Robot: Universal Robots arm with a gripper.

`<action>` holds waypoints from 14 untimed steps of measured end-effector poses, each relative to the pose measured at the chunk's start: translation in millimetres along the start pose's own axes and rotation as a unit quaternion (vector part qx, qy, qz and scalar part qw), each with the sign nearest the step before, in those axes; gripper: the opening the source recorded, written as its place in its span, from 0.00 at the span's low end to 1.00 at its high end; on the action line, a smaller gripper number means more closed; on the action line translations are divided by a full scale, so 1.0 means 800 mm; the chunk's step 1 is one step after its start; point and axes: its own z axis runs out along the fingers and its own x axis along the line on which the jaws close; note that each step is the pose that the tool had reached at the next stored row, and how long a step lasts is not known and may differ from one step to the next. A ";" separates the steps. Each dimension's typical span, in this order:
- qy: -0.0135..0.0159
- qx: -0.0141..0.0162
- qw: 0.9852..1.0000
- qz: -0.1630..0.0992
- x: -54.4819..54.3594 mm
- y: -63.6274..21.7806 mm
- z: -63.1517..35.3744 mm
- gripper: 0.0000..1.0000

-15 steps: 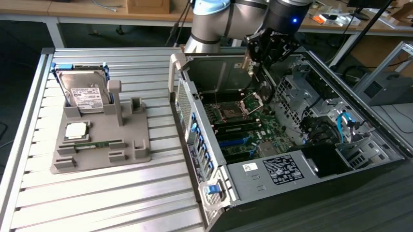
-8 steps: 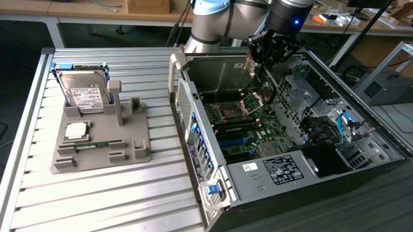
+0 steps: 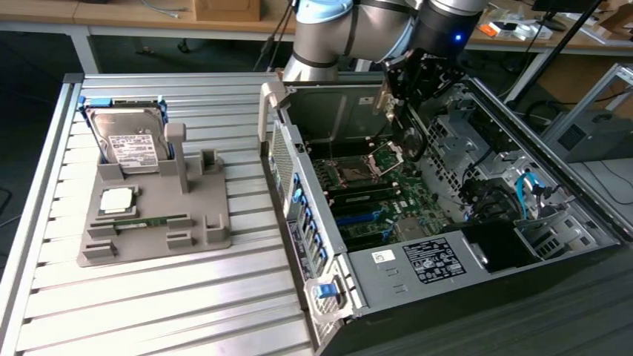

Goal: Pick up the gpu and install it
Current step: 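Pick up the gpu and move the gpu toward the slot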

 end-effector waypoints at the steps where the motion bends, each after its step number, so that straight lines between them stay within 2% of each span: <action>1: 0.000 0.000 1.000 0.000 -0.001 0.000 0.001 0.27; 14: 0.000 0.002 1.000 0.000 -0.012 0.001 0.007 0.27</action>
